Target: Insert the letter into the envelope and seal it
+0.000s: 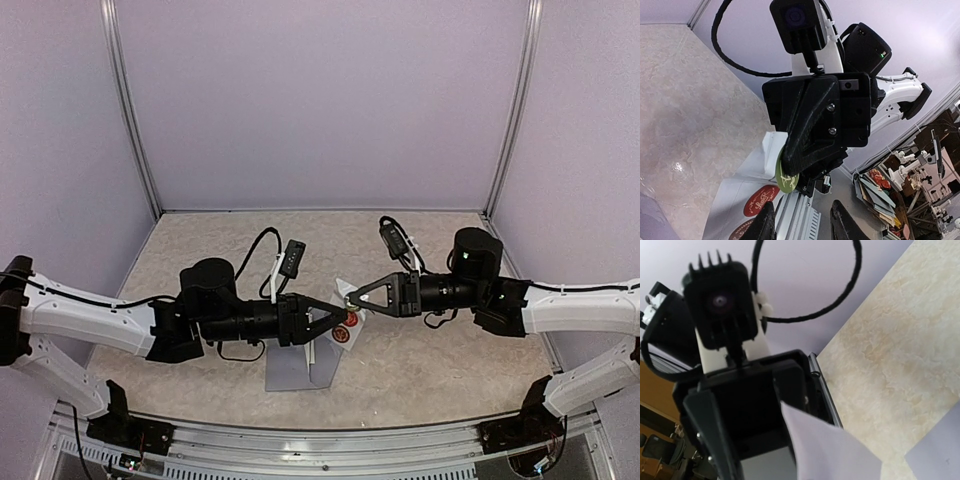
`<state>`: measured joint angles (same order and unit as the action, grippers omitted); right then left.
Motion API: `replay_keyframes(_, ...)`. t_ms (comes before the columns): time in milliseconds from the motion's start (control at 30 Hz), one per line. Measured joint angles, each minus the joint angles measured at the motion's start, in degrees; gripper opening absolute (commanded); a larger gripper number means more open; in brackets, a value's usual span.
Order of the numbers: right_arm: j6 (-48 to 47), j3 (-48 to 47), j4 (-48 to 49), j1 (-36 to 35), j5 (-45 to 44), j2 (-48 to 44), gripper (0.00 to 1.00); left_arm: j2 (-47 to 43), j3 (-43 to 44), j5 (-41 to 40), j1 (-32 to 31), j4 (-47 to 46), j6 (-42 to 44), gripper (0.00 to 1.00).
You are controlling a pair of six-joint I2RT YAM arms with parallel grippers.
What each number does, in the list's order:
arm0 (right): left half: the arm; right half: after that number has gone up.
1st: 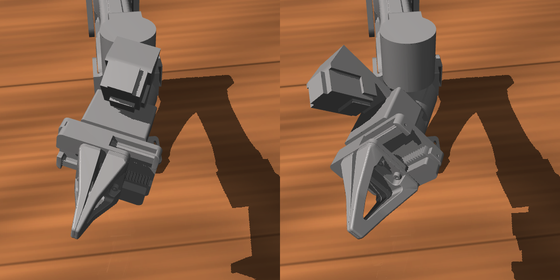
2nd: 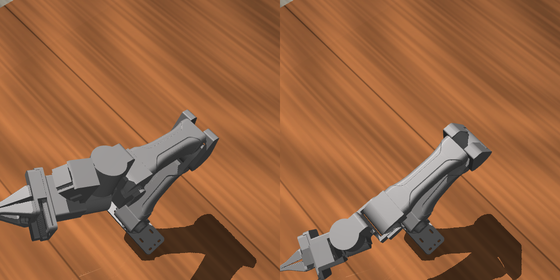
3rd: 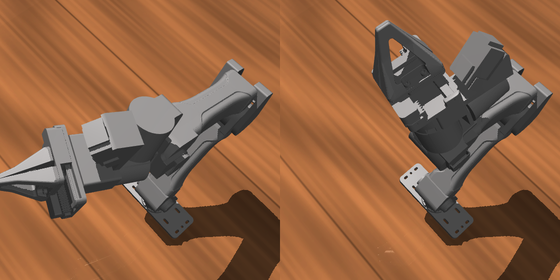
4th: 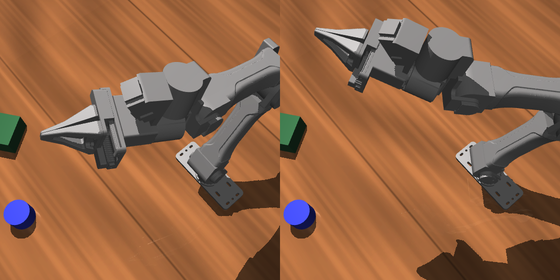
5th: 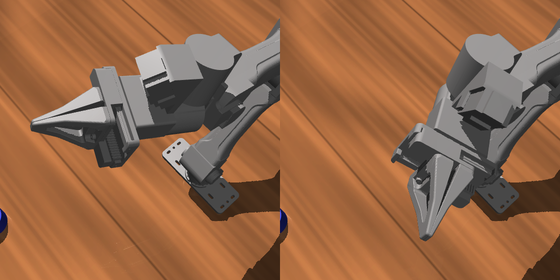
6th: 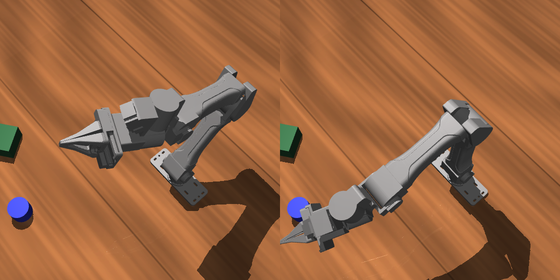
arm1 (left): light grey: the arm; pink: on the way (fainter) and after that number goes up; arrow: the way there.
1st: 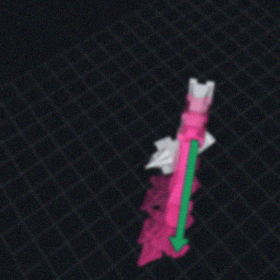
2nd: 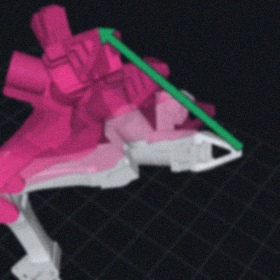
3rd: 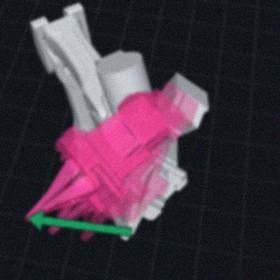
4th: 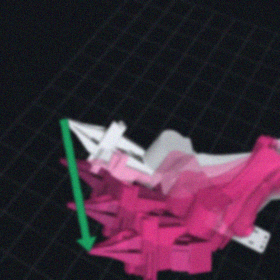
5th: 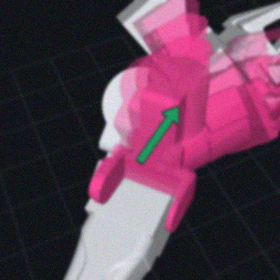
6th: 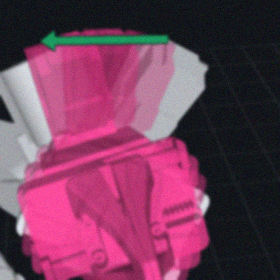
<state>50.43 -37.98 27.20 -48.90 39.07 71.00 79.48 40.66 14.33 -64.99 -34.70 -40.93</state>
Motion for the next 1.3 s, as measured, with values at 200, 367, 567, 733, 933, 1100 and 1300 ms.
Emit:
replay_keyframes(200,0.00,0.00,0.26,-0.07,0.61,0.15,0.00,1.90,0.26,0.44,0.02,-2.82,-1.86,0.28)
replay_keyframes(367,-0.02,-0.02,0.44,-0.11,1.09,0.15,0.00,3.21,0.98,0.55,0.20,-4.22,-2.95,0.24)
replay_keyframes(567,-0.04,-0.02,0.52,-0.11,1.38,0.15,0.00,3.67,1.07,0.70,0.59,-4.96,-4.02,0.11)
replay_keyframes(733,-0.11,-0.02,0.55,-0.11,1.84,0.17,0.00,4.04,1.07,0.74,0.90,-5.22,-4.98,0.04)
replay_keyframes(933,-0.59,-0.02,0.52,-0.11,1.81,0.33,0.00,4.59,1.07,1.57,1.07,-6.27,-6.03,0.00)
replay_keyframes(1100,-2.03,-1.01,-1.46,-0.11,0.61,0.31,0.37,4.94,1.07,2.23,1.51,-7.10,-6.47,0.00)
replay_keyframes(1300,-4.66,-1.95,-5.66,0.33,0.63,-0.57,0.57,4.94,1.07,3.32,1.81,-7.02,-5.25,0.00)
